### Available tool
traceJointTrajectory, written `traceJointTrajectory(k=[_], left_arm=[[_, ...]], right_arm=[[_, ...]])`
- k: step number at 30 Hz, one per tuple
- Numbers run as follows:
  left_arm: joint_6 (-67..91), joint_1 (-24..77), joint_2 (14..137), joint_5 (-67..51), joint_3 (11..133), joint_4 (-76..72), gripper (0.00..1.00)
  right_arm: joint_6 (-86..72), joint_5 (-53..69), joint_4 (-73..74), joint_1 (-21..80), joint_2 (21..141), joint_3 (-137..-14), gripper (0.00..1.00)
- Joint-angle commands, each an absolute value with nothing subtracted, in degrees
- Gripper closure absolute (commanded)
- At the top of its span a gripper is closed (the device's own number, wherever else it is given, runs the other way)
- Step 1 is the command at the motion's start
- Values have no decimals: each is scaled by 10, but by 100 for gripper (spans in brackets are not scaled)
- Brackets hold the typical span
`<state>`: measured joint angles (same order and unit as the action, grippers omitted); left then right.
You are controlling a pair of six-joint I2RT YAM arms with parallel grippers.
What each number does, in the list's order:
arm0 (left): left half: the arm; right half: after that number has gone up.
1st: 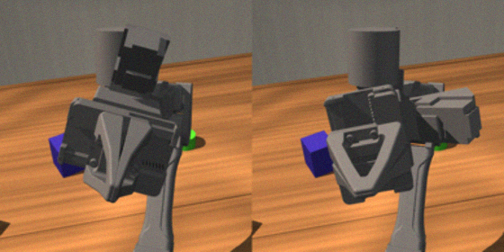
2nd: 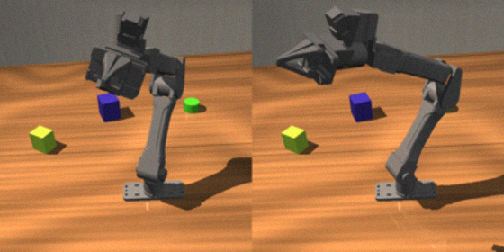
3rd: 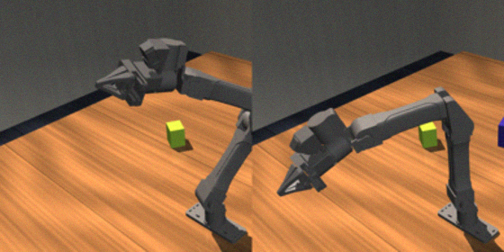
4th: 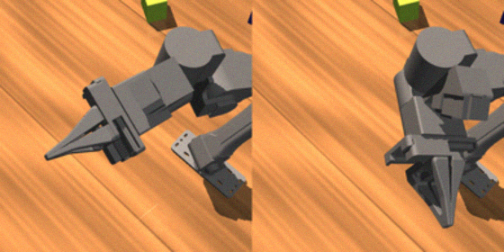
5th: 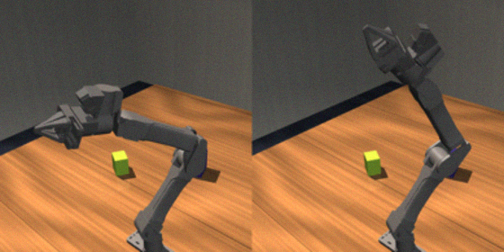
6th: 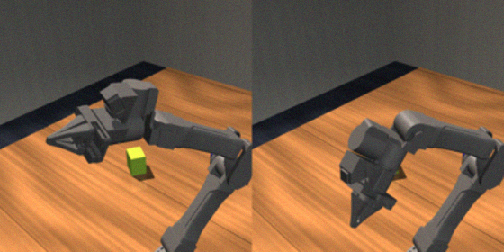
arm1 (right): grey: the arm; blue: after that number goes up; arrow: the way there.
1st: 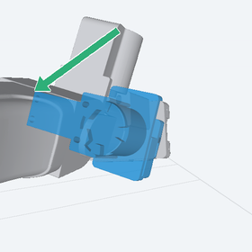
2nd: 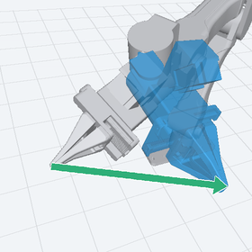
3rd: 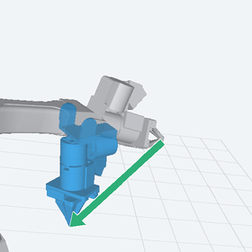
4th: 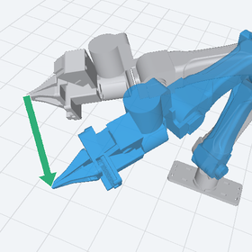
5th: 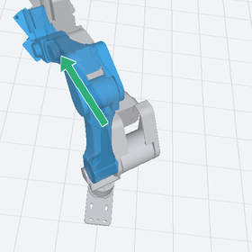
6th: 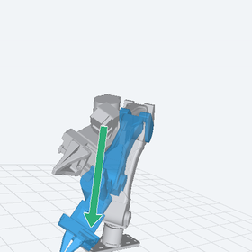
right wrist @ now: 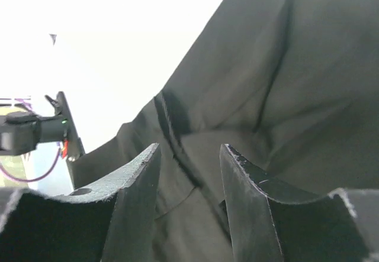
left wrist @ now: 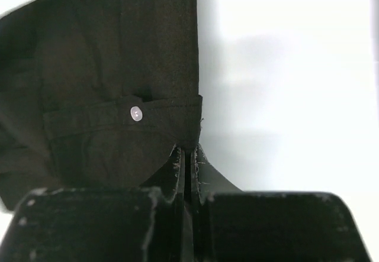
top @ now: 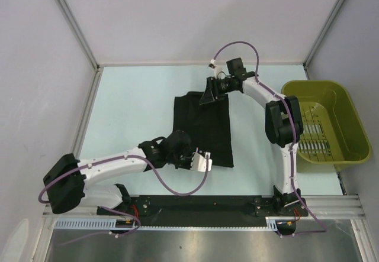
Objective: Fold and stack the long sleeve shirts
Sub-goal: Fold the shirt
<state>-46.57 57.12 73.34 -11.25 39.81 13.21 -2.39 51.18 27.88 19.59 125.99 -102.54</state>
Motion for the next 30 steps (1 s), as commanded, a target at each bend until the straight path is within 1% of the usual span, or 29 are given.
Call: traceJointTrajectory(k=[1,3,7,10,14,16,17,19,24,26,30], left_arm=[[-351,578,676,-253,471,303,100],[-327,578,674,-294,505,346,100],[-323,571,708,-294,561,380,100],[-344,533,742,-301,597,381,100],[-398,464,843,-312,670,402,100],[-424,428,889,-335,732,423,100],[-431,418,933,-341,755,445,100],[-453,389,972,-355,821,470,100],[-488,343,1099,-371,969,525,99],[-504,336,1125,-374,996,549,98],[-513,317,1178,-359,1030,537,98]], right_arm=[[-7,545,296,196,1215,-994,50],[-2,545,295,199,1209,-974,50],[13,527,291,201,1201,-945,50],[16,520,287,197,1204,-936,51],[32,518,302,185,1216,-950,51],[40,518,324,183,1231,-970,52],[47,524,331,179,1237,-979,52],[49,528,345,176,1249,-1002,52],[46,550,360,166,1277,-1062,52],[42,548,355,163,1292,-1092,54],[50,537,377,163,1352,-1147,57]])
